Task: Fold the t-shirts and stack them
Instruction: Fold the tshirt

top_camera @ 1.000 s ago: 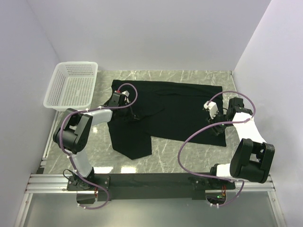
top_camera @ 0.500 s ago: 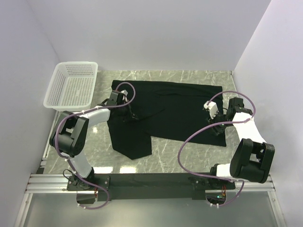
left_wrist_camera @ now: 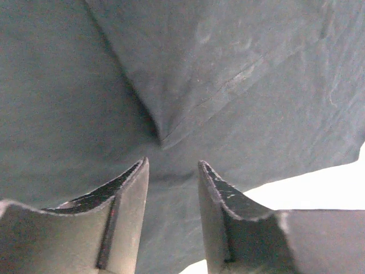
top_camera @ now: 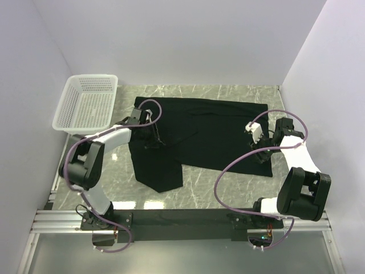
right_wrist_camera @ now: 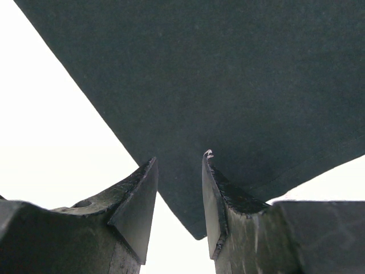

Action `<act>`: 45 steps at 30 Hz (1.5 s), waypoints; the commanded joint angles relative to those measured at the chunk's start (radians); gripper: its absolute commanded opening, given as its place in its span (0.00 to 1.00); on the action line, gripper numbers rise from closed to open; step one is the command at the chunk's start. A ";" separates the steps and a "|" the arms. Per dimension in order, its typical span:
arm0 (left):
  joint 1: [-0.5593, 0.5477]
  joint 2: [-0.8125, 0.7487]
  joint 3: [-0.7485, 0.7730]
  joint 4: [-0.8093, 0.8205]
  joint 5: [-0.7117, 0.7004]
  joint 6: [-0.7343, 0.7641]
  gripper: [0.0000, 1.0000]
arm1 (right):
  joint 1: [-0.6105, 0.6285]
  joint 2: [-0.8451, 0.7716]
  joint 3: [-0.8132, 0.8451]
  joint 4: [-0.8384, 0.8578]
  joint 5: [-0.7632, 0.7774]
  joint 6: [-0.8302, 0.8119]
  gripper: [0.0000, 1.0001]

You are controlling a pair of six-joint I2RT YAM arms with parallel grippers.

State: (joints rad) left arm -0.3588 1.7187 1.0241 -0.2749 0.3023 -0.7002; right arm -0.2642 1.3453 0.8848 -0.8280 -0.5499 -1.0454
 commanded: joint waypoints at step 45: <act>0.357 -0.214 -0.390 0.177 0.024 0.027 0.19 | 0.037 -0.081 -0.119 -0.039 0.047 -0.525 0.48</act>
State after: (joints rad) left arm -0.0013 1.4986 0.6418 -0.1066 0.3199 -0.7033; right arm -0.2333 1.2907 0.7578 -0.8600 -0.5045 -1.5780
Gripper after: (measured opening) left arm 0.229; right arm 0.484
